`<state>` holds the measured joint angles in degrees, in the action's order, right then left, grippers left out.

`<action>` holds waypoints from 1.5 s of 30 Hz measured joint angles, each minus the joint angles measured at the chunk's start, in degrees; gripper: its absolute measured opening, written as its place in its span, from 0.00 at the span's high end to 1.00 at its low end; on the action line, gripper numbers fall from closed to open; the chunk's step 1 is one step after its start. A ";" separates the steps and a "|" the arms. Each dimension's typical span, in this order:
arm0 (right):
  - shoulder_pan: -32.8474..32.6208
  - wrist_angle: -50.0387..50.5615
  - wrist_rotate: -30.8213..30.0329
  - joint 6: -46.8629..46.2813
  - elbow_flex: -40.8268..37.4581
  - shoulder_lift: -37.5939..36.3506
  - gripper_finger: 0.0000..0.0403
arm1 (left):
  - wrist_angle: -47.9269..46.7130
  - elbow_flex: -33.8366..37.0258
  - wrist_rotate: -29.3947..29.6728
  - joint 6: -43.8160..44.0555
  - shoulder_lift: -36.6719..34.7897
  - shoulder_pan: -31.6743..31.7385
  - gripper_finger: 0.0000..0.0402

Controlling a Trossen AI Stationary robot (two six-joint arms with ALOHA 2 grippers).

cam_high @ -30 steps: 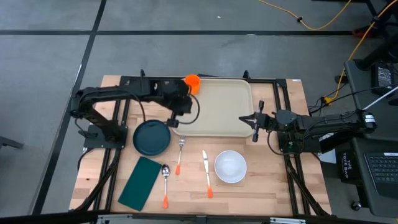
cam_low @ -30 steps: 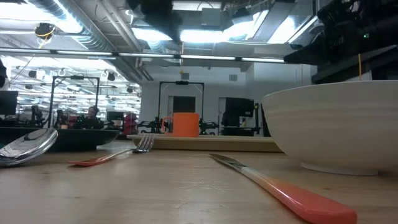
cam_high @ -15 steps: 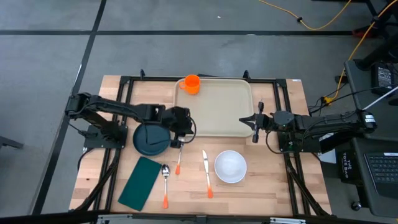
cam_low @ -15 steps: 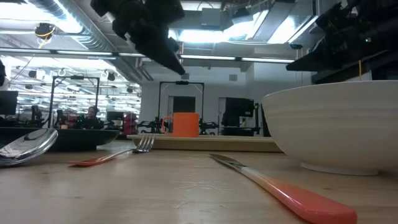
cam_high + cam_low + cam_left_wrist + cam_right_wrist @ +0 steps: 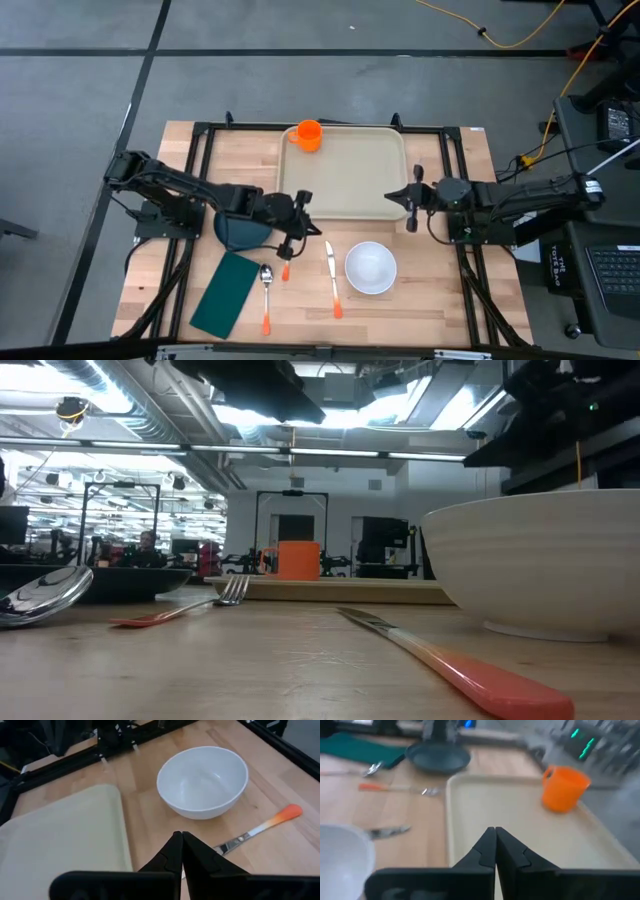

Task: Set up tray
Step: Move the white bowl near the gray serving tray

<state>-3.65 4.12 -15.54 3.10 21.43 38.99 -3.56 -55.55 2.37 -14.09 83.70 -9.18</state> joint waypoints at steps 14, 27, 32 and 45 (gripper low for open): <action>-14.59 37.28 -13.27 -24.28 23.50 21.58 0.99 | -0.08 0.00 -0.42 0.36 0.00 -0.97 0.99; -22.35 53.69 0.68 -53.39 41.93 40.04 0.98 | -0.08 0.00 -0.42 -0.19 0.00 -0.97 0.98; -27.04 56.47 3.62 -64.68 43.96 43.05 0.98 | -0.08 0.00 -0.42 -0.20 0.02 -0.97 0.98; -33.69 56.44 3.18 -74.34 43.98 44.97 0.98 | -0.10 0.00 -0.44 -4.42 0.02 -0.97 1.00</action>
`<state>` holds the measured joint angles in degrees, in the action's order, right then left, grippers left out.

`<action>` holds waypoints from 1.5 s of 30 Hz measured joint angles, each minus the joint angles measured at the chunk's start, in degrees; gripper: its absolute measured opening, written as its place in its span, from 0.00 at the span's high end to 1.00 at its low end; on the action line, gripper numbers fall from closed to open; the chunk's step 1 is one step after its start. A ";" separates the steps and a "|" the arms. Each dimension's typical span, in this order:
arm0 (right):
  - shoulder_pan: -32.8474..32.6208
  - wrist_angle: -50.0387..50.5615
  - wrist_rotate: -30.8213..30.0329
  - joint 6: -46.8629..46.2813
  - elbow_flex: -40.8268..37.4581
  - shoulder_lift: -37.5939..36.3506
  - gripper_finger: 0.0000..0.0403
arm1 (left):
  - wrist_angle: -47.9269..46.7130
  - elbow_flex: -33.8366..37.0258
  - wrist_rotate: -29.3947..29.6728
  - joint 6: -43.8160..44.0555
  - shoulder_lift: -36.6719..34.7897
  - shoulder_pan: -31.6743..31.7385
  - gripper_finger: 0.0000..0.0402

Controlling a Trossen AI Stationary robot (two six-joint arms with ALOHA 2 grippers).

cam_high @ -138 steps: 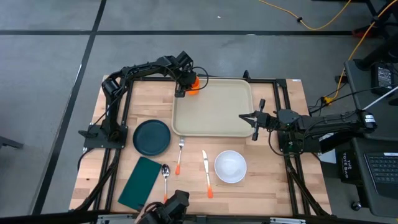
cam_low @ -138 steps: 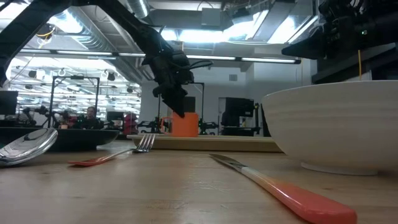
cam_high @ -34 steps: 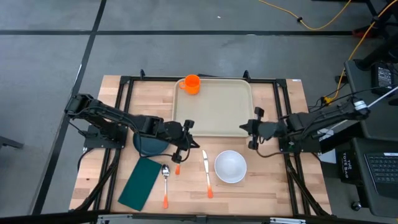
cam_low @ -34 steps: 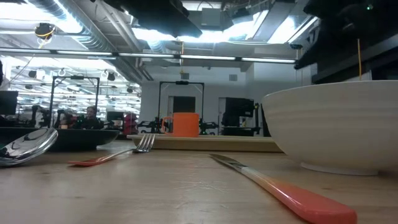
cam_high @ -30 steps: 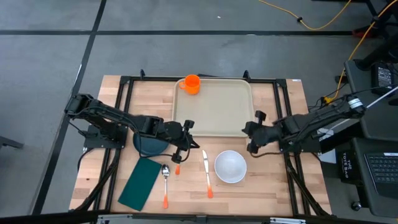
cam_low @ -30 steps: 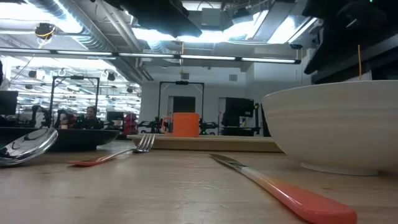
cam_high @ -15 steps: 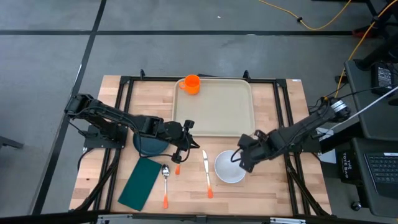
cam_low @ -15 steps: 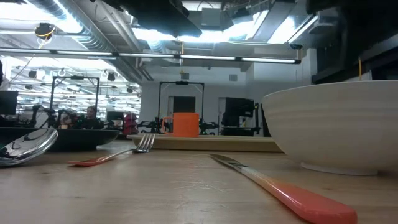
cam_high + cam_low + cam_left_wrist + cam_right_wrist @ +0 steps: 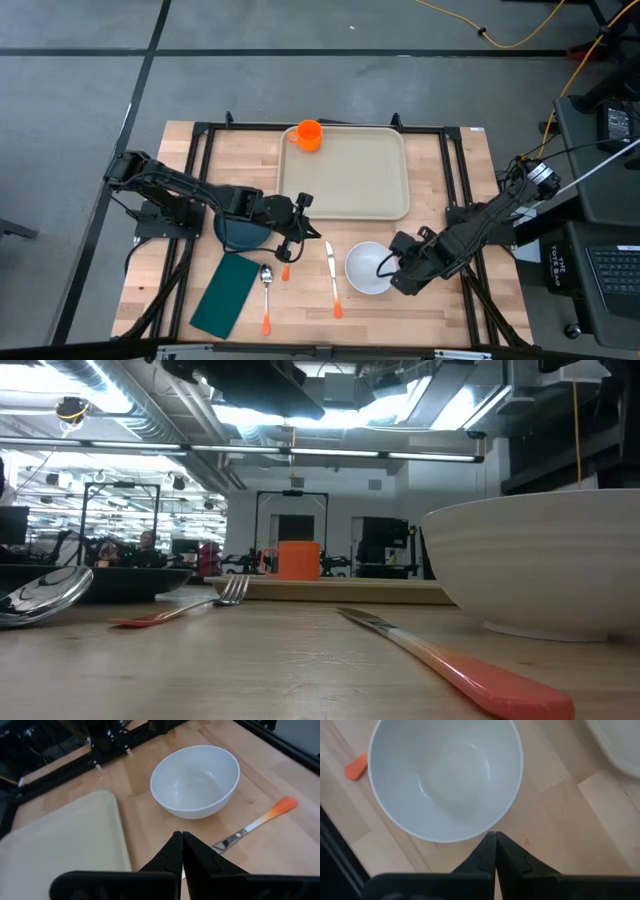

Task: Set up tray
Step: Move the white bowl near the gray serving tray

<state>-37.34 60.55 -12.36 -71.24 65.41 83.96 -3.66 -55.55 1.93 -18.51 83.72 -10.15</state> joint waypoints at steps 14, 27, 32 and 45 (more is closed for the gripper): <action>2.24 1.24 -0.22 1.23 -0.04 -0.20 0.94 | -1.30 0.00 0.10 -3.75 0.39 -0.67 0.99; 3.48 1.03 -1.89 3.43 -0.07 -0.48 0.77 | -1.29 0.02 9.33 -7.29 0.98 -10.42 1.00; 3.43 -0.20 -4.15 3.51 -0.09 -0.48 0.74 | -1.32 0.02 9.55 -4.07 0.98 -14.06 0.99; 3.61 -8.98 -4.54 -1.83 -9.56 -6.26 0.74 | -1.29 0.02 15.11 1.85 0.98 -21.83 1.00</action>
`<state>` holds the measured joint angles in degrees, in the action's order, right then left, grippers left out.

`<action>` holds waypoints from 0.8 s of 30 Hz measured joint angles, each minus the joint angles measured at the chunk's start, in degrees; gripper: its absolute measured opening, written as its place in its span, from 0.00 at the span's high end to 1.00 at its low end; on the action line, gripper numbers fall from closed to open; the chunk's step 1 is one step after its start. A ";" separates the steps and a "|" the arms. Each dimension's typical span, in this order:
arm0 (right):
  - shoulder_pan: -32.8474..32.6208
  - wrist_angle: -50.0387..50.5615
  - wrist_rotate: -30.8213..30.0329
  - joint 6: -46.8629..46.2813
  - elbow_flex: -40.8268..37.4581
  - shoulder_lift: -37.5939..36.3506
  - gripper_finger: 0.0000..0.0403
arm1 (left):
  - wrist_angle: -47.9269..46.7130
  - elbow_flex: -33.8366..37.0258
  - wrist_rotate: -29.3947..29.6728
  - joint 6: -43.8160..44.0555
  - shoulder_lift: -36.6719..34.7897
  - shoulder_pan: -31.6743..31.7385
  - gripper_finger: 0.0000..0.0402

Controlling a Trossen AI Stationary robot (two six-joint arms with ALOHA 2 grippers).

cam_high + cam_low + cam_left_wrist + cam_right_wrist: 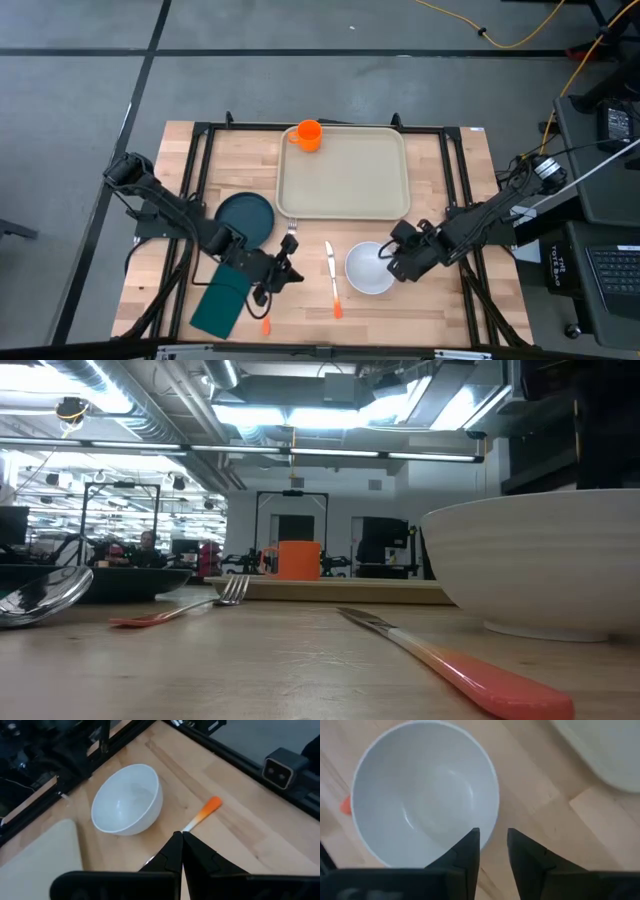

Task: Set up tray
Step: Move the white bowl near the gray serving tray

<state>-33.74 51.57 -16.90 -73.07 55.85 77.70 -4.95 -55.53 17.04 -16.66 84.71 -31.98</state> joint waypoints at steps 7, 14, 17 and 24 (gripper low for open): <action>0.00 -7.69 0.07 -4.48 -3.09 -0.56 0.74 | 0.02 0.00 0.02 0.03 0.00 -1.75 1.00; -0.02 -7.19 0.54 -7.90 -6.67 -0.56 0.74 | 0.01 0.00 -0.04 0.01 -0.02 -1.73 0.99; -0.02 -7.85 0.52 -9.54 -7.86 -0.56 0.74 | 0.02 0.00 -0.05 0.01 -0.02 -1.73 0.98; -0.02 -11.26 0.56 -10.71 -8.33 -0.56 0.74 | 0.02 0.00 -0.10 -0.01 -0.02 -1.67 0.98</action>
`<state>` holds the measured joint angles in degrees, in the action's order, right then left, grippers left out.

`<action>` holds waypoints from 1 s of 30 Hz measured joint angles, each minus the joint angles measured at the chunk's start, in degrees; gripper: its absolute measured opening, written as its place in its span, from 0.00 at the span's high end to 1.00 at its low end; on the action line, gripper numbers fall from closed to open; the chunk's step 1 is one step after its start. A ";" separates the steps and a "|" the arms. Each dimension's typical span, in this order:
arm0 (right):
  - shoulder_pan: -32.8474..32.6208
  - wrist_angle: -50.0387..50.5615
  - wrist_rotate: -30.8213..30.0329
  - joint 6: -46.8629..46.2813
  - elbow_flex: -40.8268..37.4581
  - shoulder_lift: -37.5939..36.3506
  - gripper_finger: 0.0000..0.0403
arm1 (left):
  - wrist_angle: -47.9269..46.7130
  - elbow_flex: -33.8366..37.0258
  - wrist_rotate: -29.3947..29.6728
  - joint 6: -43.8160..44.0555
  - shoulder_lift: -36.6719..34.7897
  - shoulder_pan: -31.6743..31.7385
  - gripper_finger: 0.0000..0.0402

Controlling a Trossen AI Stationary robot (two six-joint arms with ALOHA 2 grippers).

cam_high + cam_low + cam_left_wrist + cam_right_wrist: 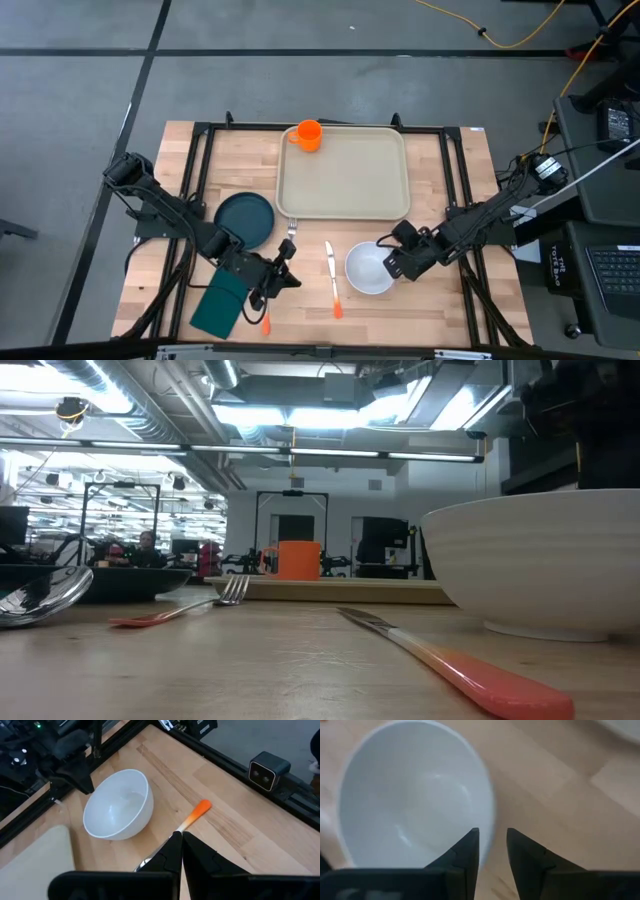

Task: Set up tray
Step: Move the white bowl near the gray serving tray

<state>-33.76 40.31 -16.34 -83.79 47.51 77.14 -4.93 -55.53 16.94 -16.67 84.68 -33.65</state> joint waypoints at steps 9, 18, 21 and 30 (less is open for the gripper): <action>0.00 -0.77 -0.02 0.00 0.01 0.28 0.74 | 0.00 0.00 -0.06 0.02 -0.02 0.00 0.99; 0.00 -0.78 1.14 0.00 0.01 4.29 0.74 | 0.00 0.00 -0.08 0.02 -0.04 0.00 0.99; 0.00 -1.09 1.16 0.01 0.01 5.01 0.74 | 0.00 0.00 -0.08 0.02 -0.04 0.00 0.99; -0.02 -1.99 2.54 0.00 0.01 5.05 0.74 | 0.00 0.00 -0.08 -0.07 -0.04 0.00 0.98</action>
<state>-33.78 38.33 -13.79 -83.79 47.53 82.19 -4.93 -55.53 16.86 -16.73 84.64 -33.65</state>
